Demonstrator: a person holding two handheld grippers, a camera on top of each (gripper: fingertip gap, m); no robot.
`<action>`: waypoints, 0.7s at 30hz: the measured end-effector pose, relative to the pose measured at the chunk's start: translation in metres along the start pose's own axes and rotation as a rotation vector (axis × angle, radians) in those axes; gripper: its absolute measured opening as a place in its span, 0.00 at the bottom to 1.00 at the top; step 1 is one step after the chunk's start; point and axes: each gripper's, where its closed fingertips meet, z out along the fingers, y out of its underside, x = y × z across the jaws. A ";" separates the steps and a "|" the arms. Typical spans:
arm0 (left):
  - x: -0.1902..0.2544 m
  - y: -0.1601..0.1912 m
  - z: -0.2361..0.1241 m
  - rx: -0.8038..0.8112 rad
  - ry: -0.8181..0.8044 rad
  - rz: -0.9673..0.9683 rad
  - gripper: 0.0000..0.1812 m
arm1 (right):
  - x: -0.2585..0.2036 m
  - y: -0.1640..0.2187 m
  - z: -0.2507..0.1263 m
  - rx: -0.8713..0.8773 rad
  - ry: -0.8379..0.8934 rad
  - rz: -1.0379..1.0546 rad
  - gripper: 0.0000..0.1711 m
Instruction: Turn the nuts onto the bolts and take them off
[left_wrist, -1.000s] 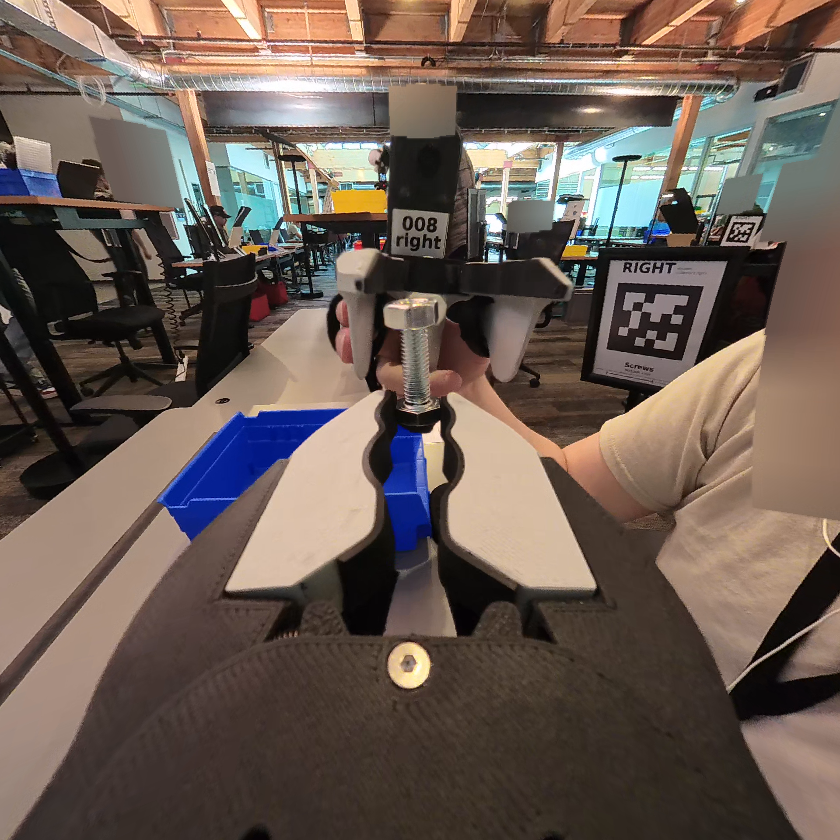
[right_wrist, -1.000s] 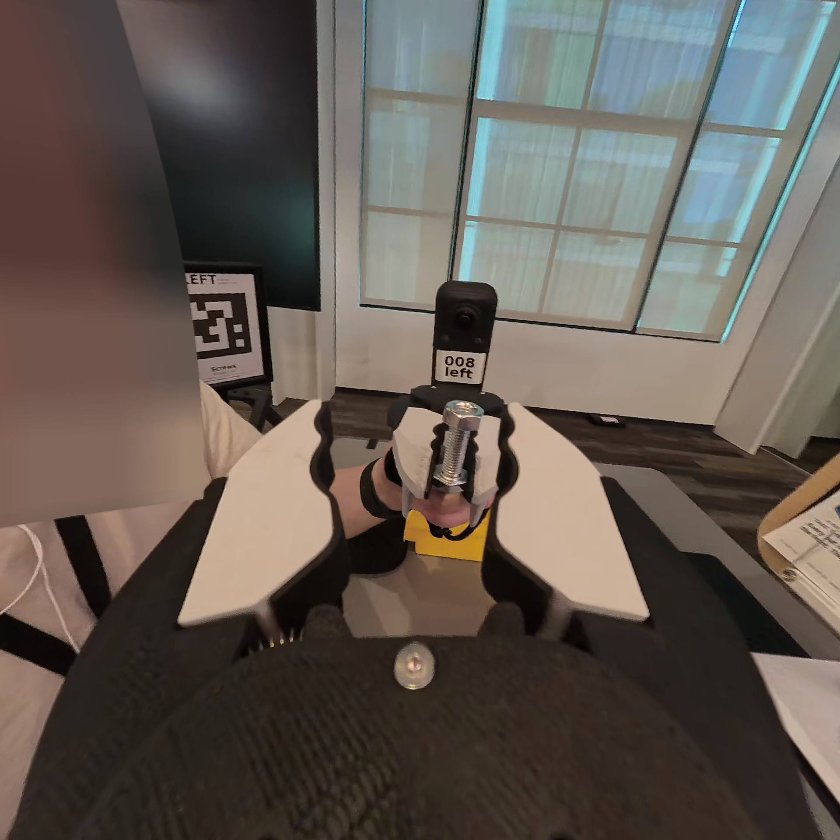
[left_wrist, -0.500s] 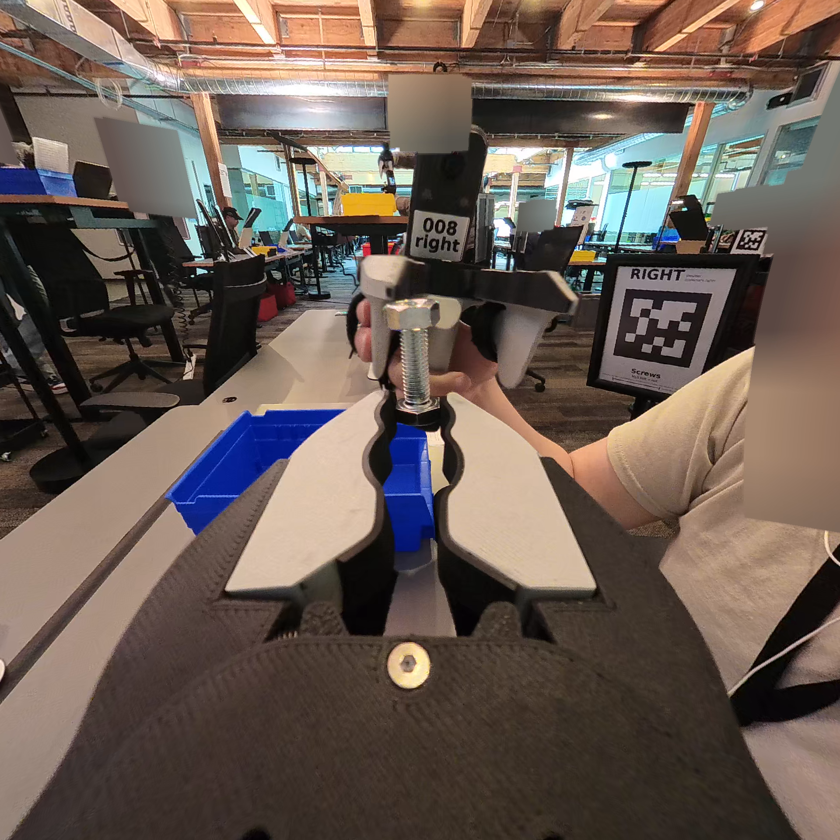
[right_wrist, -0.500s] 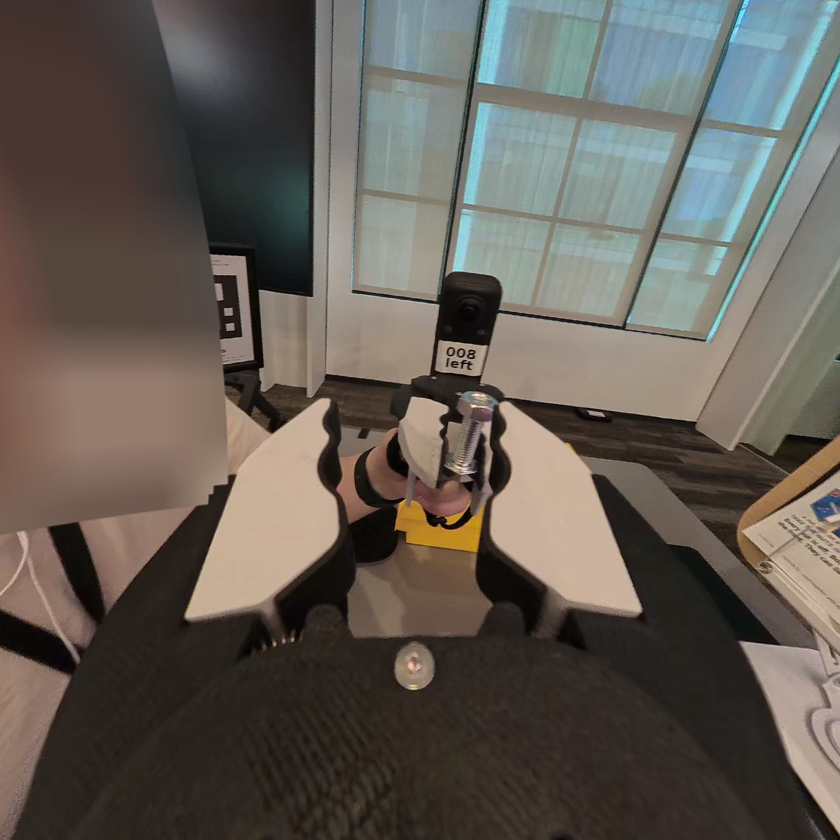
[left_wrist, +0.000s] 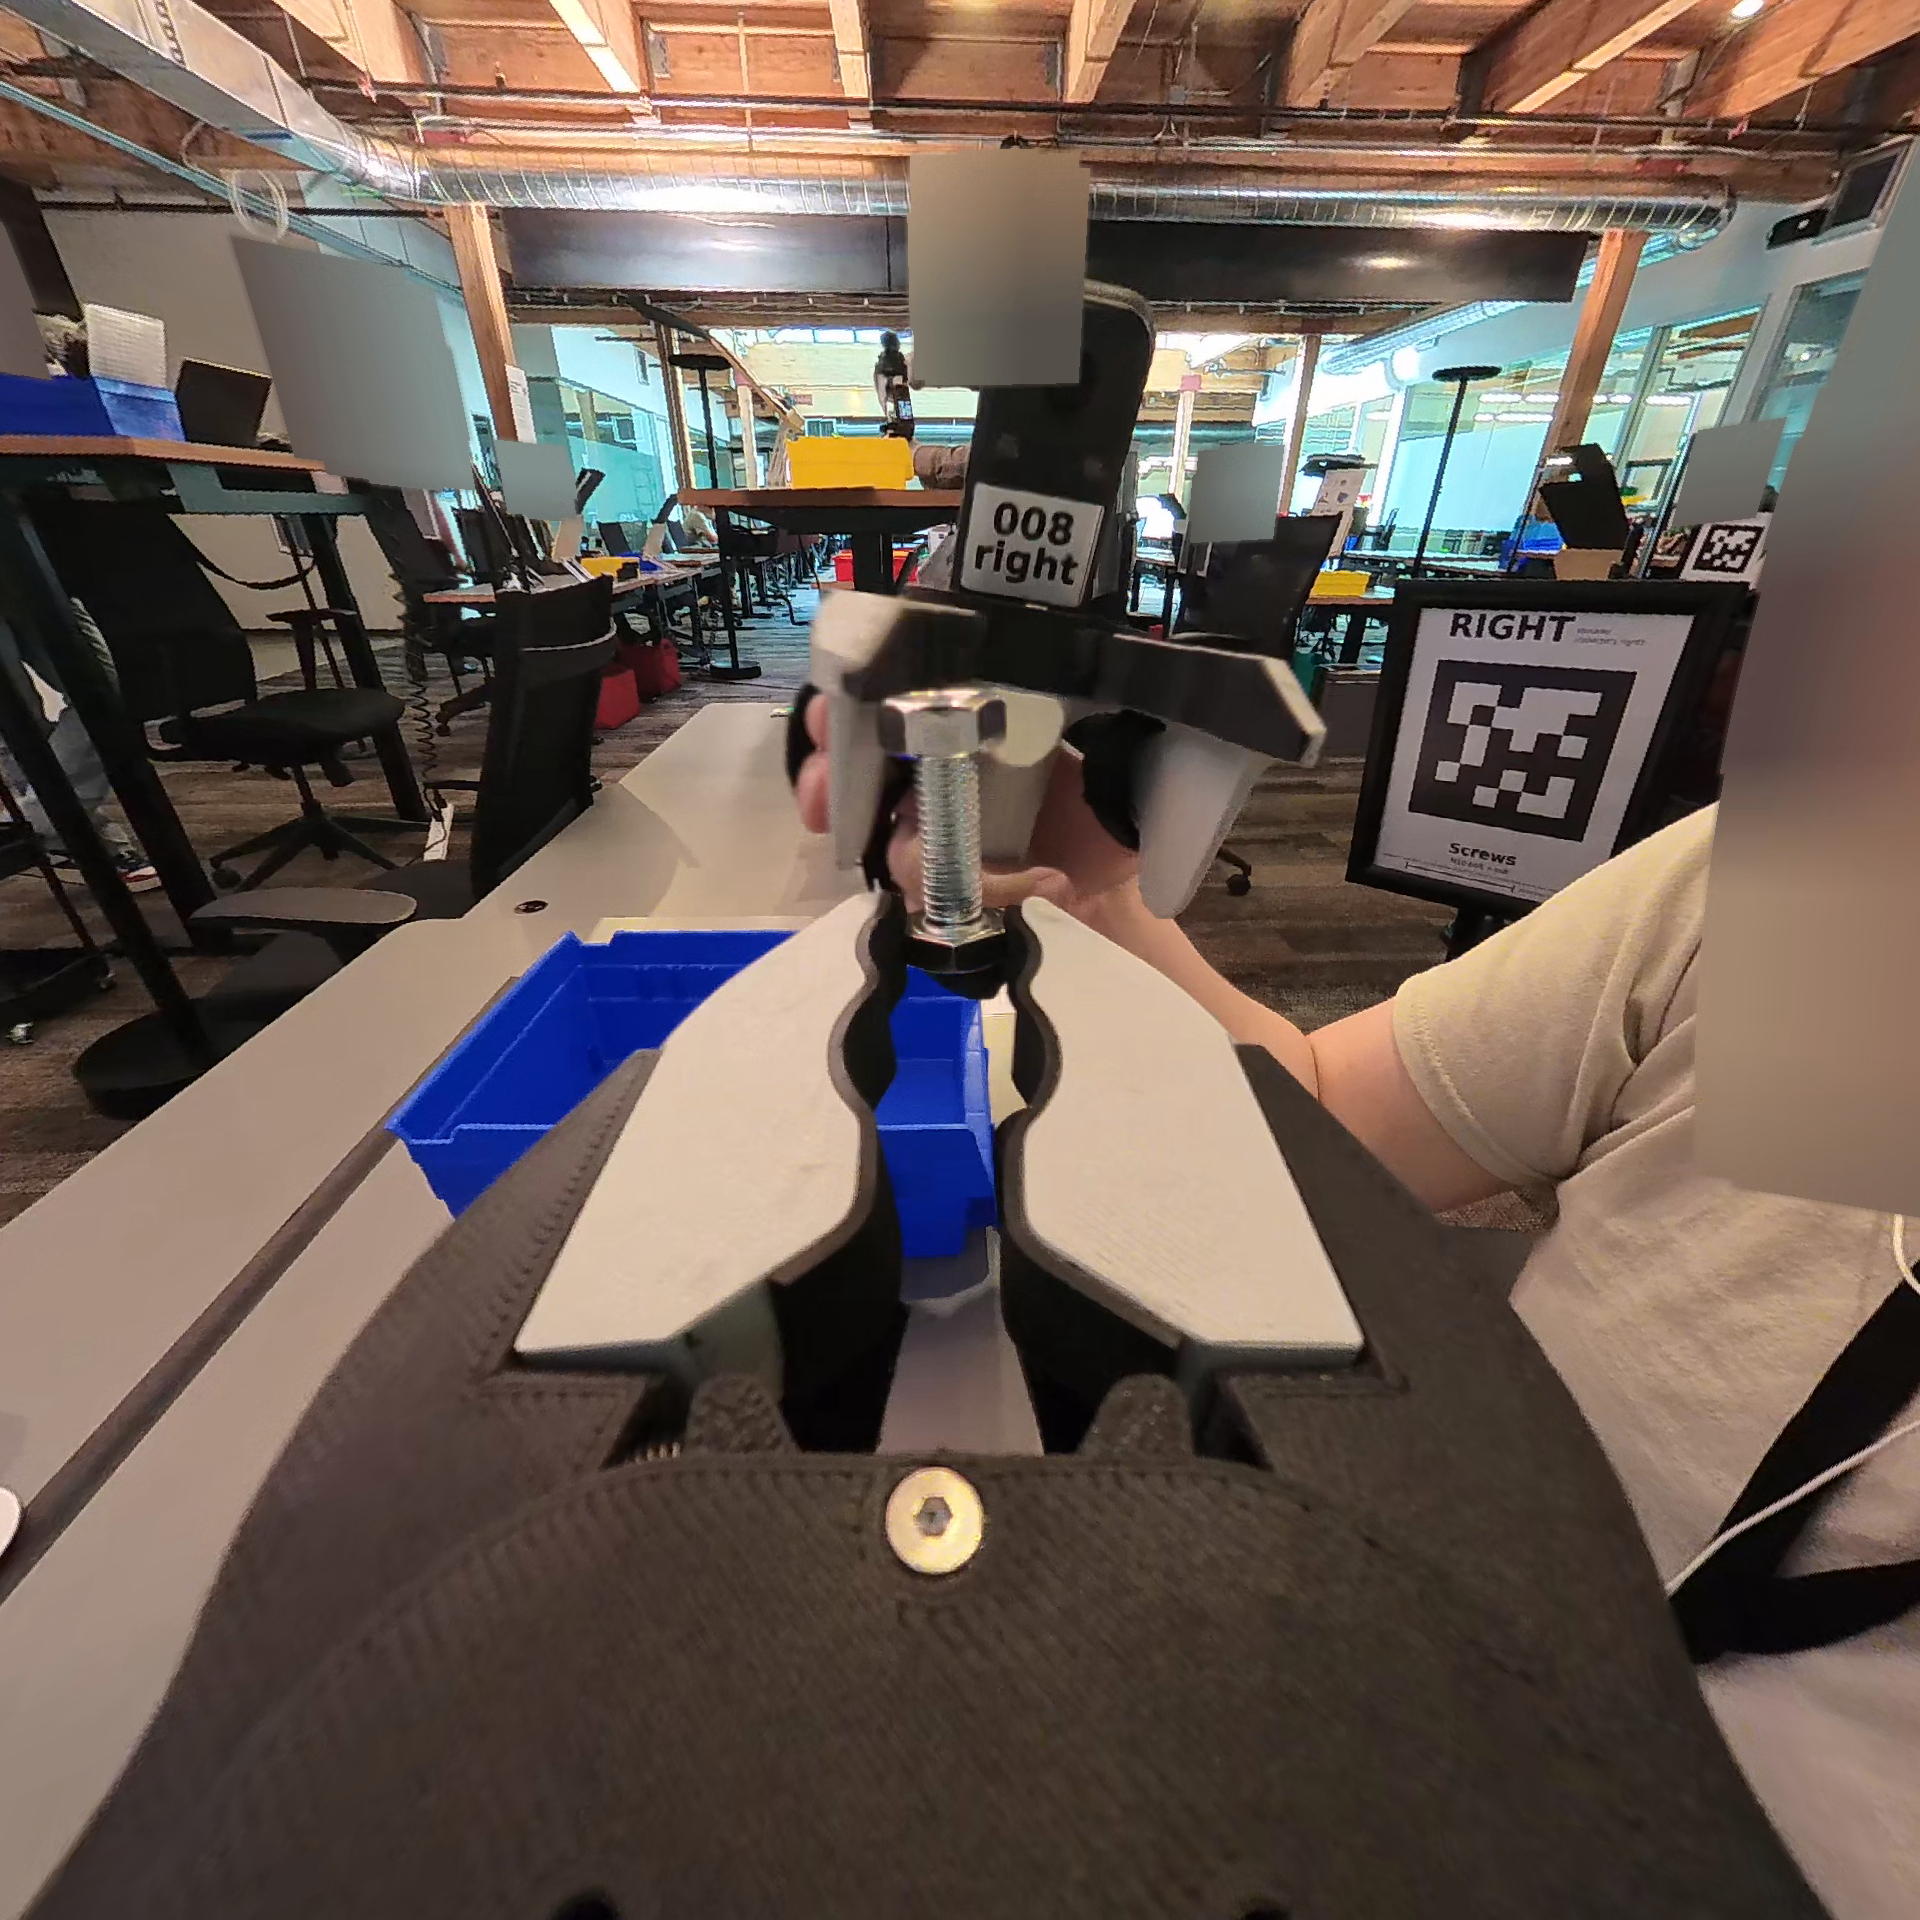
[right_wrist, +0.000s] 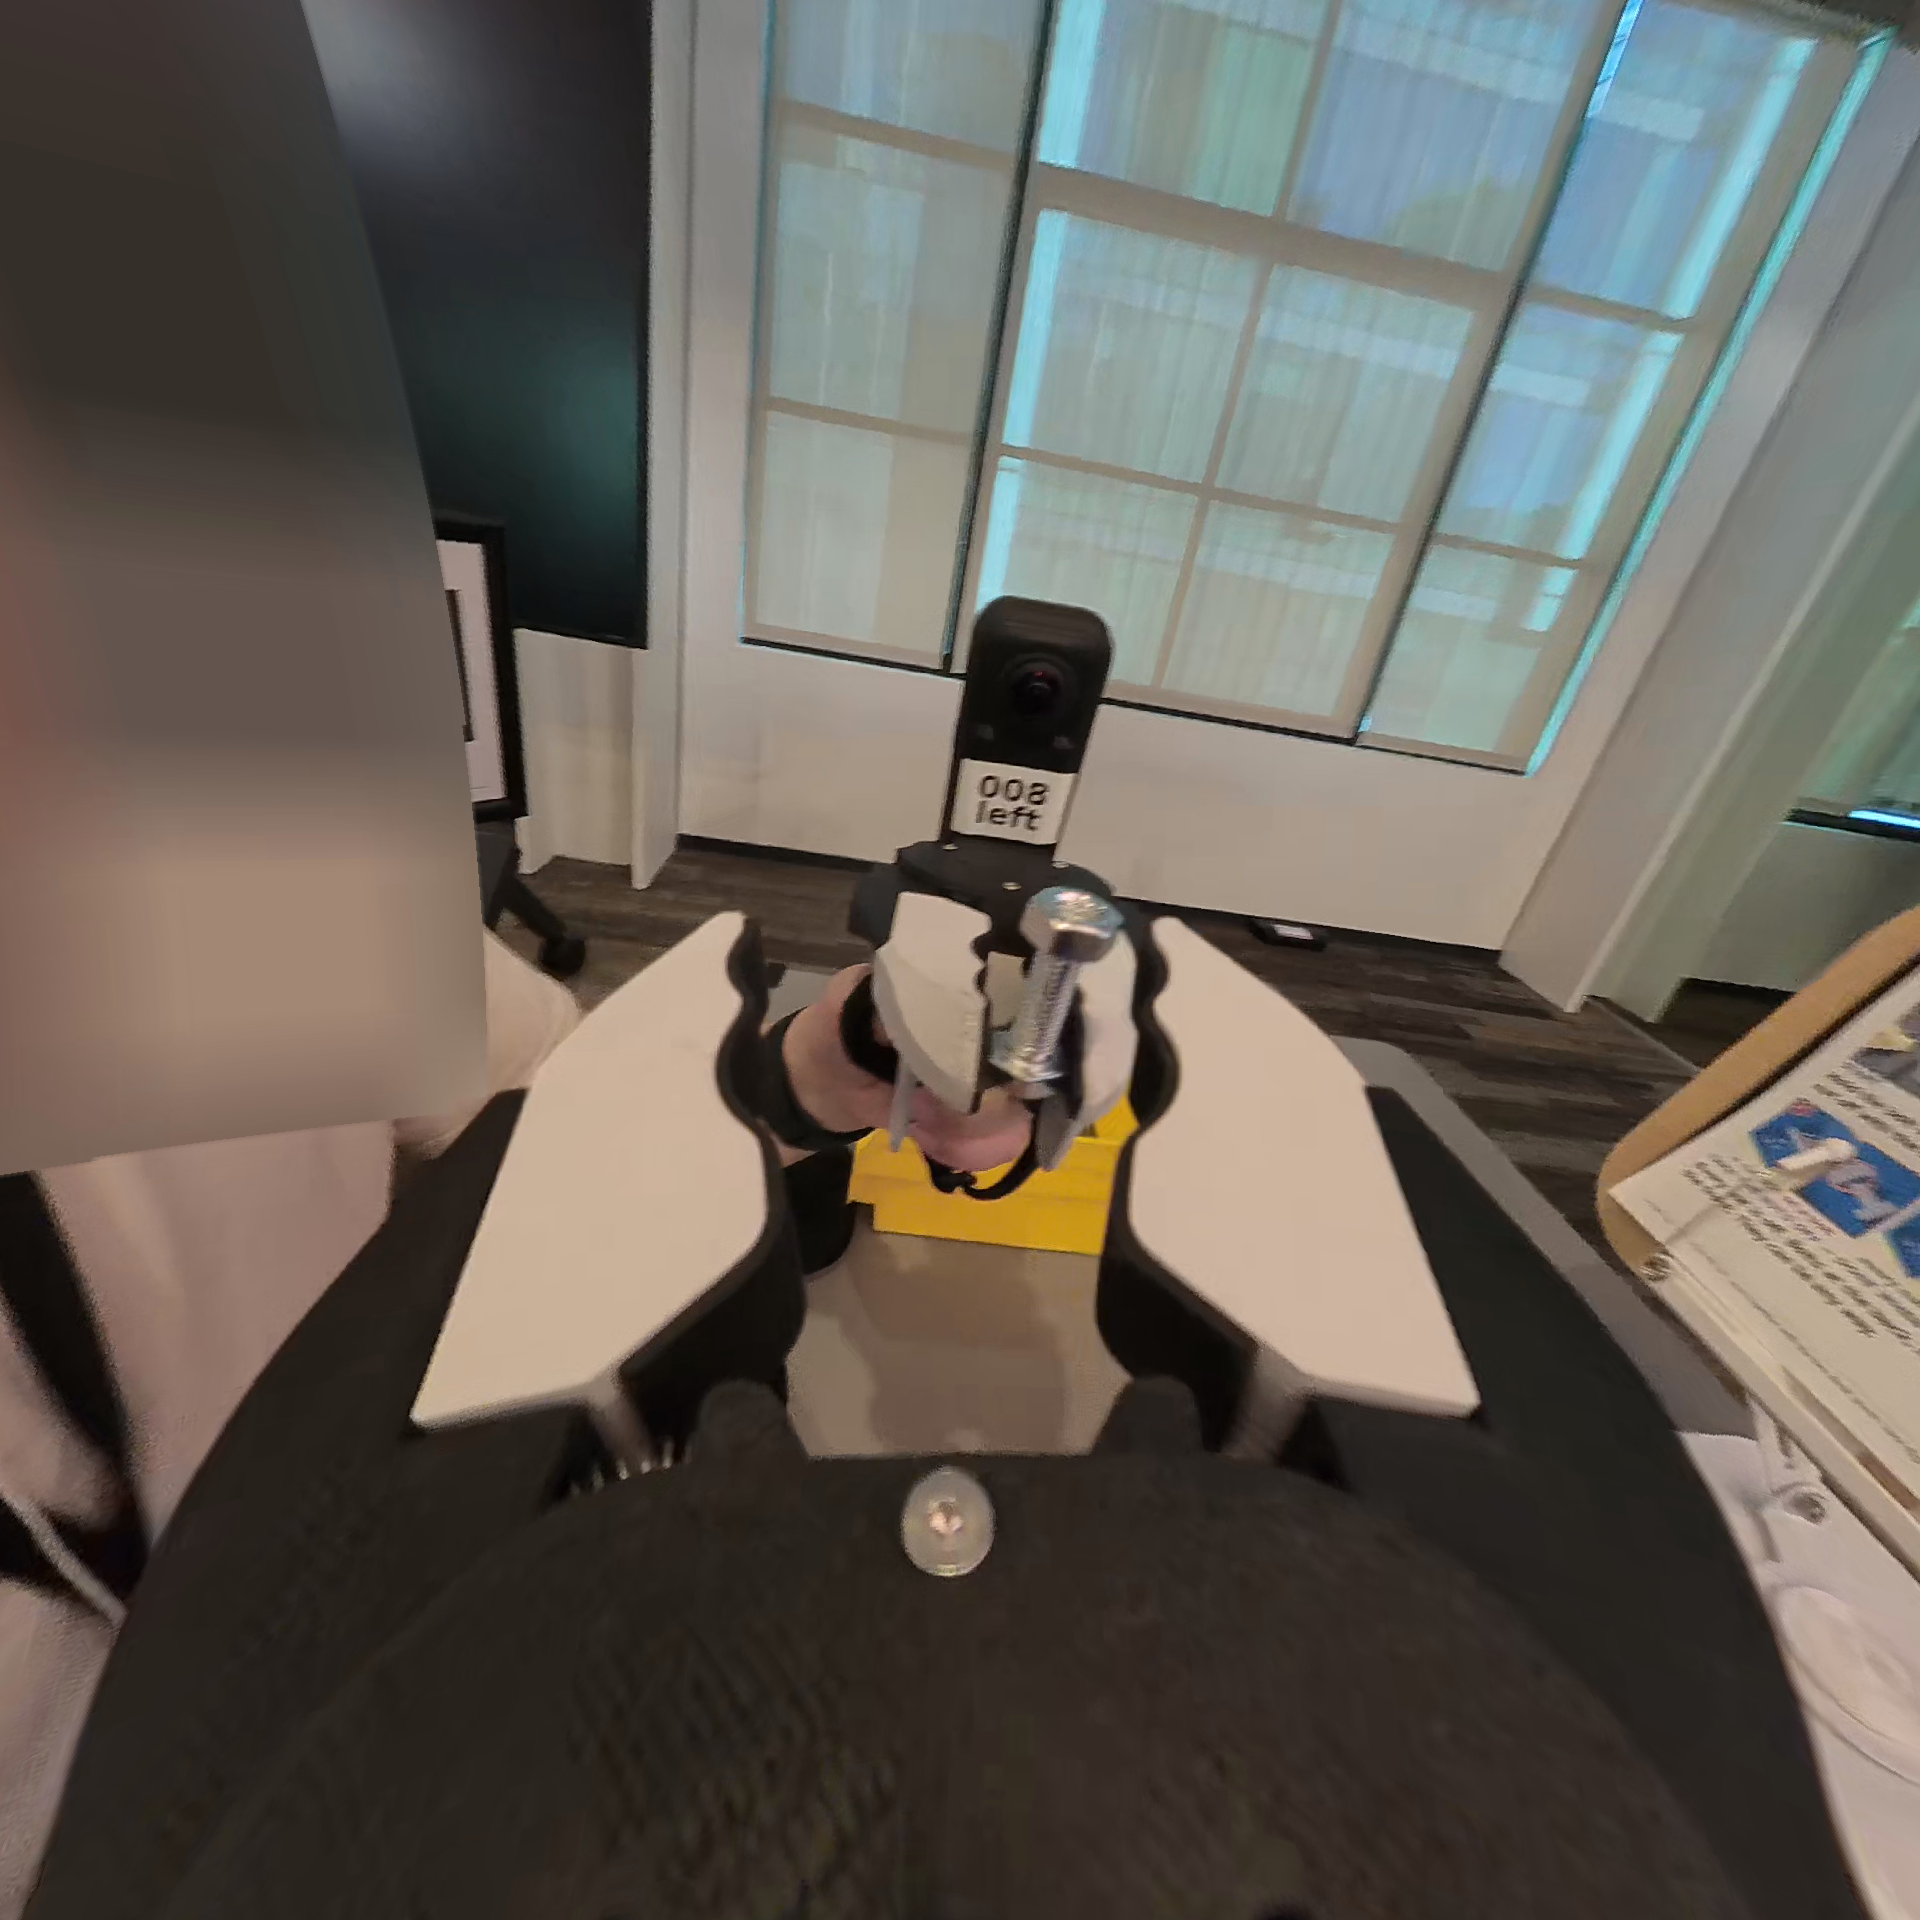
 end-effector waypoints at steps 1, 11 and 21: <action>0.001 0.001 0.001 -0.005 0.003 0.002 0.10 | 0.002 0.002 0.002 0.000 0.011 -0.001 0.43; -0.011 -0.003 -0.006 0.023 -0.040 -0.021 0.10 | -0.007 0.005 0.007 -0.043 0.003 -0.053 0.49; -0.006 -0.001 -0.002 0.011 -0.030 -0.009 0.10 | -0.004 0.013 0.015 -0.078 0.041 -0.093 0.49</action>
